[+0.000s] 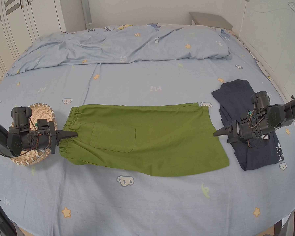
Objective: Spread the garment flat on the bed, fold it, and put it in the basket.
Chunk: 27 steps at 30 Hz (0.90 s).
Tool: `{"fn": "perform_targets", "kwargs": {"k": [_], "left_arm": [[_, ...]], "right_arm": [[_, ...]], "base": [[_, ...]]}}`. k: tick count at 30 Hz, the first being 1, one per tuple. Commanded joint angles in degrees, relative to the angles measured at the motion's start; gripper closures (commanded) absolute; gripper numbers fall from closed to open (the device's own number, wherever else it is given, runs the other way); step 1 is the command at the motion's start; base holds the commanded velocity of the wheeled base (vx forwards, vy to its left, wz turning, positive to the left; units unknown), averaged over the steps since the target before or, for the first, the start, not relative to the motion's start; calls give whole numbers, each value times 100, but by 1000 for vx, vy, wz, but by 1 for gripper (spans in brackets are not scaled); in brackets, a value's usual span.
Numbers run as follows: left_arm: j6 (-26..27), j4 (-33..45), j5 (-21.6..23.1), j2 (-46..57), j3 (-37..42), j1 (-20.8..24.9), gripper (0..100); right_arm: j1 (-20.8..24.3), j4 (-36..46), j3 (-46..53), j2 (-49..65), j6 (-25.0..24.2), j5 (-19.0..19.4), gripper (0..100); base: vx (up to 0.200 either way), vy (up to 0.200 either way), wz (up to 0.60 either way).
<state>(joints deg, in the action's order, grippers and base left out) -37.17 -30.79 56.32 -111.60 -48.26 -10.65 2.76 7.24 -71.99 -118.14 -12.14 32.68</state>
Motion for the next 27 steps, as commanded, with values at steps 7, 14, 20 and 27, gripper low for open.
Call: {"fn": "perform_targets", "kwargs": {"k": [7, 14, 20, 27], "left_arm": [[843, 320, -1150, -125, 1, 292, 100], [878, 601, -1308, -63, -104, 310, 100], [878, 610, -1308, -63, -104, 318, 100], [887, 618, -1369, -81, -148, 310, 100]], "right_arm": [[138, -3, 141, -377, 256, 493, 0], [269, 23, 194, -385, 300, 915, 0], [419, 5, 220, -412, 326, 1232, 0], [357, 14, 115, -631, 370, 1258, 0]], "base": [[0, 0, 0], [0, 0, 0], [0, 0, 0], [0, 0, 0]]}}
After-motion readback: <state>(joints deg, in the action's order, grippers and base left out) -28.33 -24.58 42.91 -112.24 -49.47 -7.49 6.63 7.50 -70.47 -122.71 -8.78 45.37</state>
